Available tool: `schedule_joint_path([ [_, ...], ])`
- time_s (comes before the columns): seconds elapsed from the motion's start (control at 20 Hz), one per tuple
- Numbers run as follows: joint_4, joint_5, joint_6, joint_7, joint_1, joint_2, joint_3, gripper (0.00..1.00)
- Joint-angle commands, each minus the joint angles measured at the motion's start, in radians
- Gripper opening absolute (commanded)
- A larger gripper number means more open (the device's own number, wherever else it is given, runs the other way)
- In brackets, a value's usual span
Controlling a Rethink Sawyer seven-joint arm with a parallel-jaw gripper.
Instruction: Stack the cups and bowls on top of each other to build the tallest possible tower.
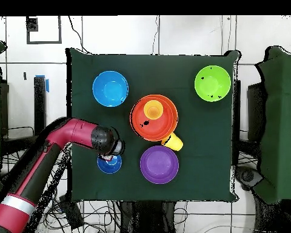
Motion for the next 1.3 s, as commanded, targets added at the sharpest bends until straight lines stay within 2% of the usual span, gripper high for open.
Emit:
schedule_joint_path([
  [0.05,-0.115,0.101,0.099,0.219,-0.020,0.025,0.159,0.00],
  [0.3,-0.105,0.095,0.085,0.229,-0.018,0.017,0.152,0.00],
  [0.55,-0.079,0.061,0.047,0.260,-0.011,-0.010,0.104,0.00],
  [1.0,-0.036,0.017,-0.038,0.205,-0.044,-0.067,0.089,0.00],
  [1.3,-0.040,-0.019,-0.099,0.190,-0.074,-0.102,0.069,0.00],
])
